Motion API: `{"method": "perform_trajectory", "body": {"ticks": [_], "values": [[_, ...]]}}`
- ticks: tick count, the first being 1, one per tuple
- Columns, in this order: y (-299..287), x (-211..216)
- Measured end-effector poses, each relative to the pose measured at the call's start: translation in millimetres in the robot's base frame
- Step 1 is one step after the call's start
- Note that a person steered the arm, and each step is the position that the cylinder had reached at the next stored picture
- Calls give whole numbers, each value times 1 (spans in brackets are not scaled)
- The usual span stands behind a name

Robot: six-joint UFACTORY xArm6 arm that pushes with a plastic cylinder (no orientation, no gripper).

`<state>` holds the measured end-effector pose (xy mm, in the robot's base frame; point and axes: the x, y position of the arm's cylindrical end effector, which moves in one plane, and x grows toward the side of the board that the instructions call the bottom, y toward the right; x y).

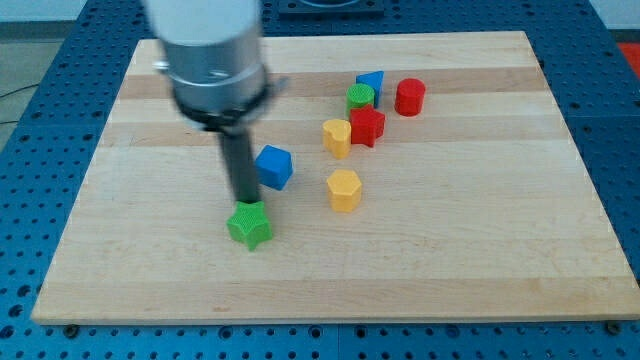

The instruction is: Push the yellow heart to the top right of the yellow hexagon

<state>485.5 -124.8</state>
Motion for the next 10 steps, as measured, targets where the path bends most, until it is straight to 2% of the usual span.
{"method": "perform_trajectory", "body": {"ticks": [1, 2, 3, 4, 5, 6, 7, 8, 10], "values": [[-16, -51], [46, -105], [127, -183], [211, -234], [287, -197], [268, -154], [251, -143], [270, -117], [188, -140]]}}
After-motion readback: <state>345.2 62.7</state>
